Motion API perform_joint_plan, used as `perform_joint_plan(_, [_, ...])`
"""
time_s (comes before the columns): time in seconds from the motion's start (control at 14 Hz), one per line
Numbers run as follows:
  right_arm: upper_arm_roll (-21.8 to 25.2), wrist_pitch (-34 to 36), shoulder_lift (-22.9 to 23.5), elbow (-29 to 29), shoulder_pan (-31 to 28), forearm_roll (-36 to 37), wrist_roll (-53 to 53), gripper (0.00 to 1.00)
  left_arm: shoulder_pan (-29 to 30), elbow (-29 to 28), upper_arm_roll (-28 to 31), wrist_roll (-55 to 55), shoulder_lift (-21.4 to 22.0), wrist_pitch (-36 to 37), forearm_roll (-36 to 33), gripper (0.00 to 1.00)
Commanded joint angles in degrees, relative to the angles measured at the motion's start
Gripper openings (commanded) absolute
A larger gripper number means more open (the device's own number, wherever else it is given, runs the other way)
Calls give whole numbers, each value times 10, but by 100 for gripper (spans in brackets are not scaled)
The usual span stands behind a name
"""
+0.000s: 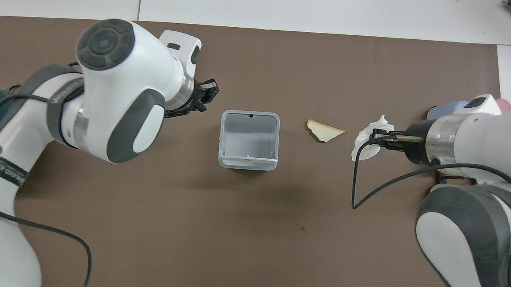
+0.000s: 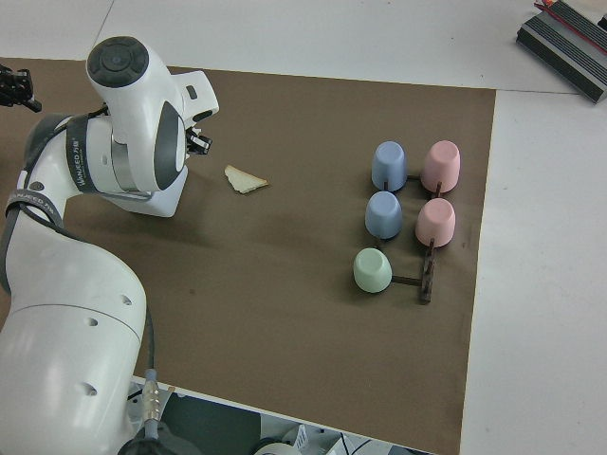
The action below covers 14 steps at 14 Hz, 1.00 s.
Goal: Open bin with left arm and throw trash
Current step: 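Drop the tissue into the bin while the left gripper grasps the scrap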
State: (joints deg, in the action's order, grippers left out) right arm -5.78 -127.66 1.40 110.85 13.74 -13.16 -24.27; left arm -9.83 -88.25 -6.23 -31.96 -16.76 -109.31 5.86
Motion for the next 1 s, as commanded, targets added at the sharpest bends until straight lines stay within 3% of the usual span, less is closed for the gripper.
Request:
perform_joint_plan(0.0, [-5, -31, 75, -60, 44, -10, -61, 0, 20, -115, -4, 39, 43, -83, -1, 72])
perform_joint_plan(0.07, [-5, -46, 93, -72, 58, -10, -82, 0, 22, -172, -4, 53, 62, -137, -1, 82])
perform_joint_plan(0.21, [-5, -77, 119, -79, 76, -14, -93, 0, 37, -223, -4, 95, 67, -185, -1, 89])
perform_joint_plan(0.36, [-5, -112, 140, -81, 88, -38, -92, 0, 49, -235, -4, 128, 57, -199, -1, 92])
perform_joint_plan(0.79, [-5, -131, 174, -76, 115, -39, -86, 0, 56, -288, -3, 158, 31, -290, -3, 93])
perform_joint_plan(0.93, [-5, -131, 178, -75, 116, -39, -86, 11, 56, -288, -3, 158, 14, -313, -3, 93])
